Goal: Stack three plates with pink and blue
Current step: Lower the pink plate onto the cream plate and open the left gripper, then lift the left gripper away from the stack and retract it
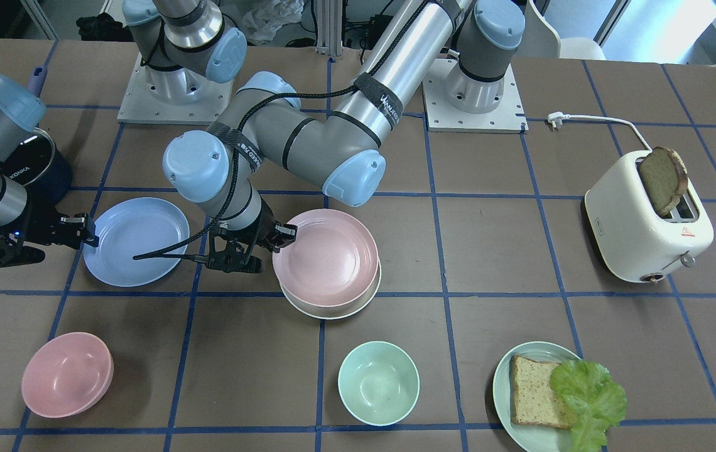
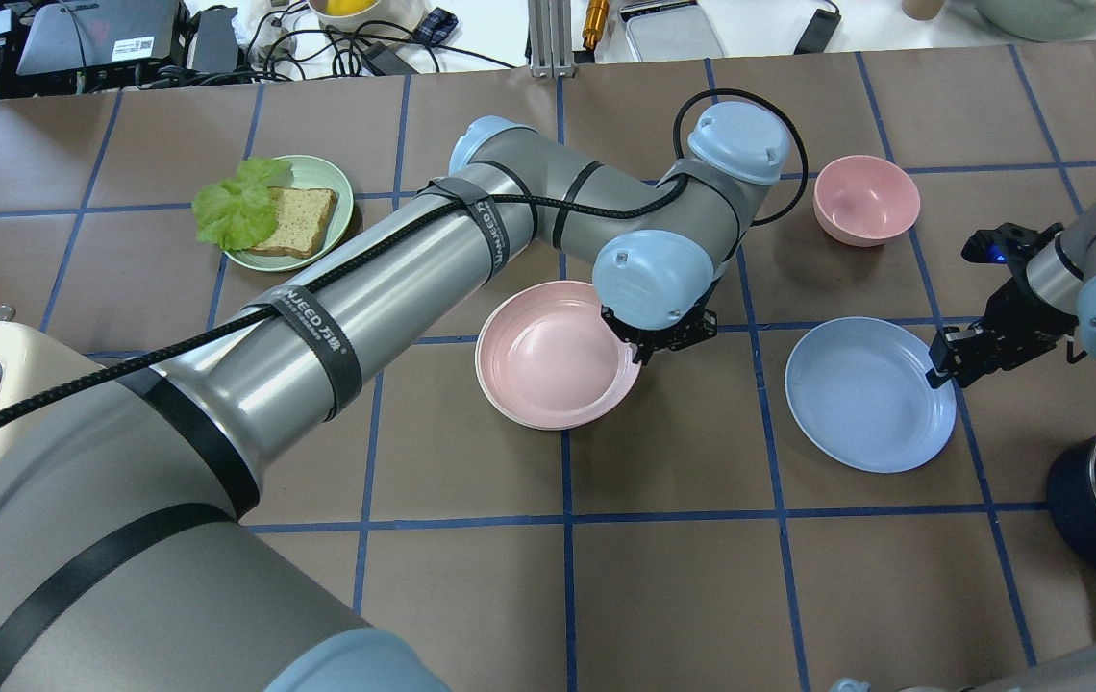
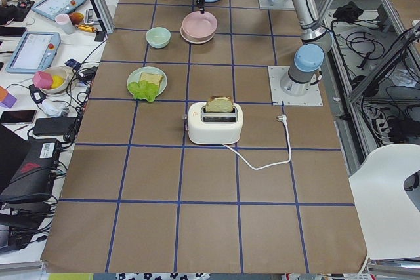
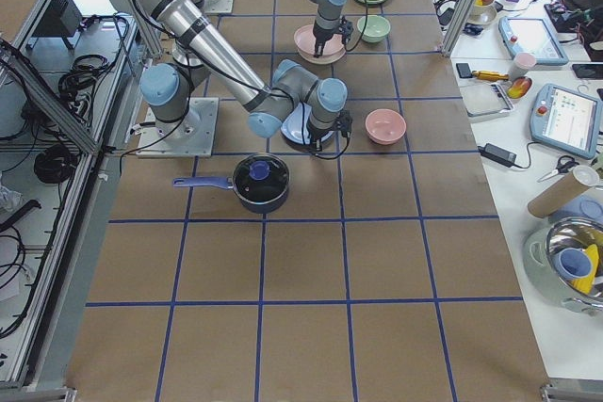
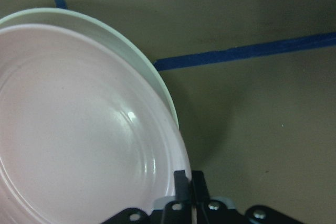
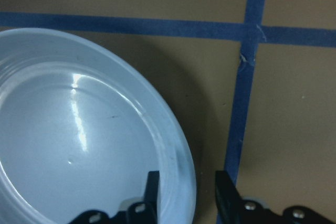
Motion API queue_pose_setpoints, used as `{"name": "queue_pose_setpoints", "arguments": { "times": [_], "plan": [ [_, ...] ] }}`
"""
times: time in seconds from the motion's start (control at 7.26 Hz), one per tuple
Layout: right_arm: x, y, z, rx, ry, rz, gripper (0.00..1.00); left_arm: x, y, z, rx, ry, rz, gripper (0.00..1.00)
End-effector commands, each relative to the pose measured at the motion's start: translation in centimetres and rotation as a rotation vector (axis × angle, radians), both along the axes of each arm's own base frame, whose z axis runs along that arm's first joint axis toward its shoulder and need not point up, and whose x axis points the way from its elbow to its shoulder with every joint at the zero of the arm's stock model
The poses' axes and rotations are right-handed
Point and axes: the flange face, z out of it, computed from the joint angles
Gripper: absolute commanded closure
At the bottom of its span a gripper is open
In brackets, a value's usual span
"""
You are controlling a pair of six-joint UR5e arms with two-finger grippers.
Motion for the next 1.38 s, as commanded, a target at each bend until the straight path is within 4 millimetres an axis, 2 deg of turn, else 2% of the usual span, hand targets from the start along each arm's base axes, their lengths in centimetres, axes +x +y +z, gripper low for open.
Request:
{"name": "queue_pose_setpoints", "arguments": {
  "times": [0.0, 0.14, 0.28, 0.41, 0.55, 0.83, 1.1, 1.24],
  "plan": [
    [0.0, 0.0, 0.1, 0.0, 0.002, -0.007, 0.57, 0.2, -0.2, -0.8, 0.005, -0.009, -0.006, 0.08],
    [-0.1, -0.1, 0.0, 0.003, 0.005, -0.023, 0.62, 0.2, -0.6, -0.1, -0.006, -0.004, -0.011, 0.0],
    [-0.1, -0.1, 0.2, 0.005, 0.009, -0.037, 0.63, 2.0, -1.9, 1.1, -0.009, 0.002, 0.018, 0.0],
    [-0.1, -0.1, 0.1, 0.009, 0.009, -0.05, 0.63, 3.4, -3.2, 3.0, -0.026, 0.019, 0.047, 0.0],
    [-0.1, 0.0, 0.0, 0.013, 0.01, -0.058, 0.63, 4.8, -4.0, 6.5, -0.052, 0.036, 0.069, 0.0],
    [-0.1, 0.0, -0.3, 0.02, 0.006, -0.058, 0.63, 12.2, -6.9, 14.1, 0.025, 0.067, -0.058, 0.0],
    [-0.1, -0.1, -0.4, 0.021, 0.005, -0.058, 0.69, 20.7, -9.5, 22.9, 0.03, 0.207, 0.073, 0.0],
    [-0.1, -0.1, -0.4, 0.022, 0.007, -0.057, 0.76, 23.9, -9.6, 26.9, 0.007, 0.239, 0.074, 0.0]
  ]
}}
